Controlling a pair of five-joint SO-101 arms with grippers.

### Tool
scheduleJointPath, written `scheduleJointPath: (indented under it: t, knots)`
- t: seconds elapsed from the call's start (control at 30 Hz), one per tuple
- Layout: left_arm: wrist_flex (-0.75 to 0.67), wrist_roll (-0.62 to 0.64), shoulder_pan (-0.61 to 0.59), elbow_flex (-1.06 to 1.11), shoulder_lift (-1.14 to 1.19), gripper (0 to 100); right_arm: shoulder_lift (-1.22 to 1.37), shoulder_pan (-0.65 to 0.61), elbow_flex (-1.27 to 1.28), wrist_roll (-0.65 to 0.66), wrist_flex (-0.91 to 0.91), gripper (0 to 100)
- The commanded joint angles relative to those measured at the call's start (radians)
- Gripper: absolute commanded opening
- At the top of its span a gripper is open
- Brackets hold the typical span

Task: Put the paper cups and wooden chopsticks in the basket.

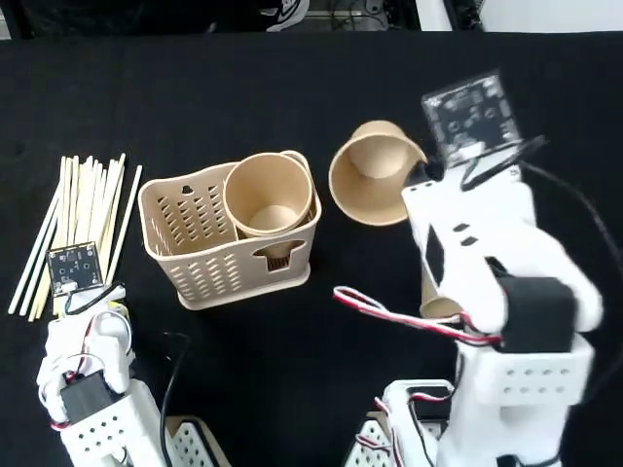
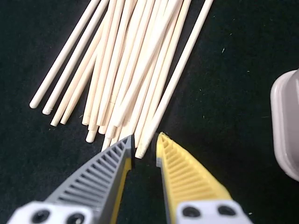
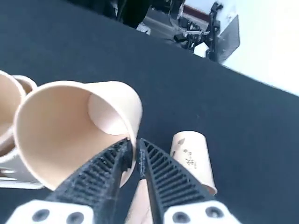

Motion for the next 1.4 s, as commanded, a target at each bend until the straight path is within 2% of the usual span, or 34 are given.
scheduleJointPath:
  t: [0.0, 0.13, 0.23, 0.5, 0.8, 1.03, 1.1, 1.23, 1.3, 1.37]
  knots:
    - [-0.012, -0.003, 0.012, 0.004, -0.008, 10, 0.147, -0.069, -0.398, -0.072, 0.195, 1.1]
    - [-0.015, -0.003, 0.01, 0.007, -0.008, 10, 0.283, -0.152, -0.653, -0.107, 0.311, 1.1]
    - [-0.015, -0.003, 0.01, 0.007, -0.008, 10, 0.34, -0.224, -0.774, -0.132, 0.334, 1.1]
    - [-0.015, -0.003, 0.01, 0.007, -0.008, 10, 0.354, -0.436, -0.763, -0.133, 0.331, 1.1]
    - [-0.017, -0.003, 0.01, 0.008, -0.008, 10, 0.367, -0.45, -0.581, -0.132, 0.272, 1.1]
    - [-0.017, -0.003, 0.01, 0.008, -0.008, 10, 0.369, -0.451, -0.539, -0.132, 0.264, 1.4]
    - [-0.017, -0.003, 0.012, 0.008, -0.008, 10, 0.369, -0.451, -0.538, -0.138, 0.267, 7.1]
    - [-0.017, -0.003, 0.012, 0.008, -0.008, 10, 0.369, -0.453, -0.506, -0.19, 0.245, 28.5]
    - [-0.017, -0.003, 0.012, 0.008, -0.008, 10, 0.366, -0.47, -0.489, -0.158, 0.239, 31.2]
    - [-0.017, -0.003, 0.012, 0.008, -0.008, 10, 0.367, -0.474, -0.487, -0.15, 0.236, 29.6]
